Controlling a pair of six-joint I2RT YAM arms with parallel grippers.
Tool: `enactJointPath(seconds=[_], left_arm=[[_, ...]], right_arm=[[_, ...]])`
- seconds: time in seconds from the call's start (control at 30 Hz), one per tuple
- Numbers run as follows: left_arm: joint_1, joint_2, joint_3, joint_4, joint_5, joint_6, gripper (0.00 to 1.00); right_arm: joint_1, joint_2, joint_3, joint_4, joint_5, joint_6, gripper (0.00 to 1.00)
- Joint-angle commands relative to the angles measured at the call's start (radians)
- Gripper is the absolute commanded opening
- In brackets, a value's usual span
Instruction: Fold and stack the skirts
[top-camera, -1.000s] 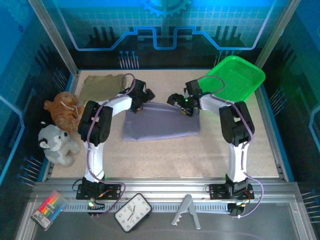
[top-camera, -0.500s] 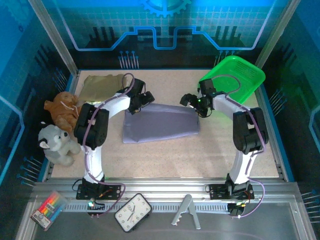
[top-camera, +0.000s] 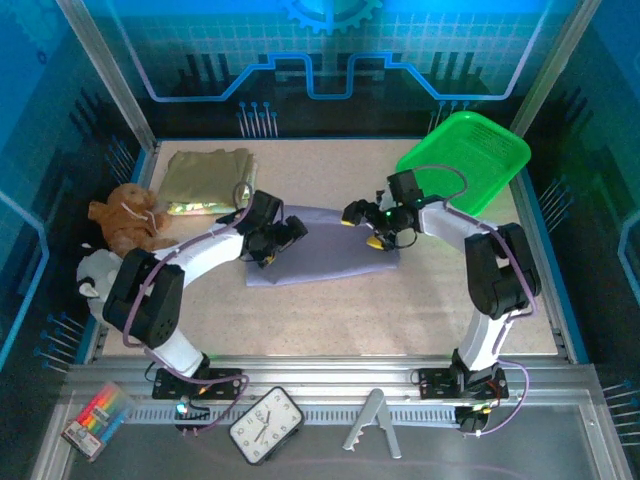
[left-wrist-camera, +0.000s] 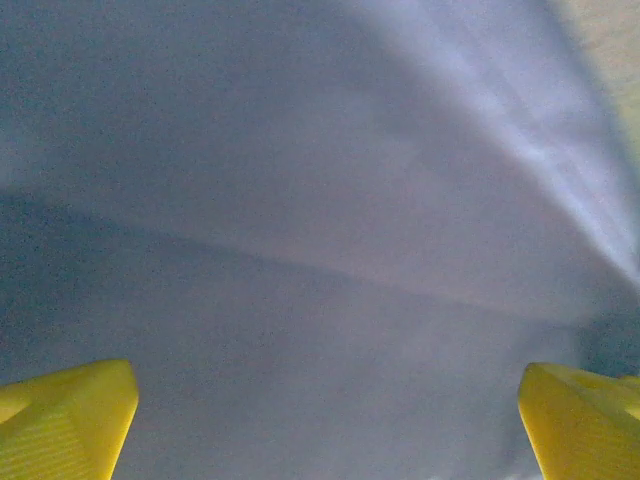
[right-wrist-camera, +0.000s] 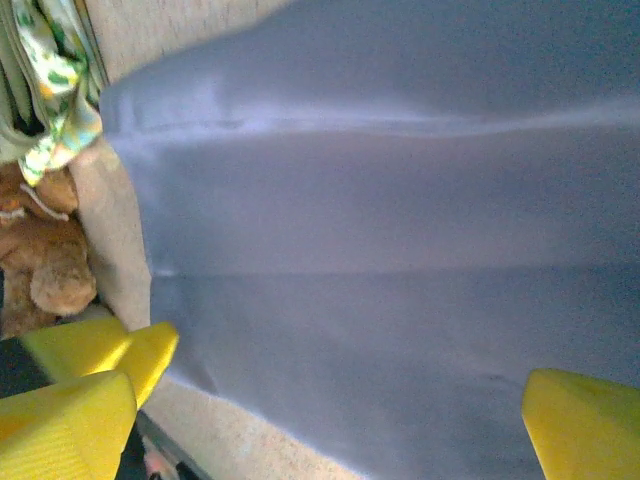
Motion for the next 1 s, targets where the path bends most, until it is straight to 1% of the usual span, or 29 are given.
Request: enactJointPath(seconds=[0.0, 0.13, 0.23, 0.3, 0.4, 0.43, 0.47, 0.53, 0.63, 0.7, 0.8, 0.9, 0.97], left_arm=[[-0.008, -0.04, -0.091, -0.014, -0.021, -0.046, 0.99], [-0.008, -0.053, -0.187, -0.032, -0.072, -0.064, 0.99], [-0.008, -0.076, -0.223, -0.052, -0.113, -0.046, 0.99], [-0.008, -0.09, -0.22, -0.038, -0.086, -0.007, 0.99], [-0.019, -0.143, -0.195, -0.013, -0.034, 0.014, 0.99], [-0.023, -0.163, -0.184, -0.007, -0.013, 0.004, 0.99], [-0.025, -0.177, -0.177, 0.01, 0.01, -0.011, 0.99], [-0.026, -0.192, -0.174, 0.098, 0.086, -0.068, 0.99], [-0.037, -0.173, -0.175, 0.208, 0.142, -0.129, 0.99], [-0.052, -0.152, -0.167, 0.226, 0.127, -0.128, 0.99], [-0.059, -0.121, -0.178, 0.184, 0.075, -0.136, 0.99], [-0.051, -0.107, -0.234, 0.156, -0.002, -0.141, 0.99], [-0.031, -0.1, -0.275, 0.161, -0.007, -0.136, 0.99]], right_arm=[[0.027, 0.038, -0.009, -0.023, -0.038, 0.001, 1.0], [0.028, 0.054, -0.038, -0.094, 0.061, -0.05, 1.0], [0.03, 0.039, -0.055, -0.142, 0.131, -0.058, 1.0], [0.049, -0.018, -0.058, -0.135, 0.142, -0.055, 1.0], [0.098, -0.07, -0.001, -0.191, 0.176, -0.077, 1.0], [0.11, -0.07, 0.023, -0.209, 0.17, -0.07, 1.0], [0.118, -0.066, 0.032, -0.202, 0.137, -0.051, 1.0], [0.134, -0.044, 0.028, -0.146, 0.053, 0.019, 1.0], [0.161, -0.002, 0.033, -0.097, 0.011, 0.085, 1.0], [0.175, 0.02, 0.042, -0.085, 0.023, 0.099, 1.0], [0.175, 0.041, 0.035, -0.1, 0.049, 0.088, 1.0], [0.161, 0.044, 0.014, -0.148, 0.099, 0.057, 1.0], [0.151, 0.033, -0.009, -0.169, 0.129, 0.036, 1.0]])
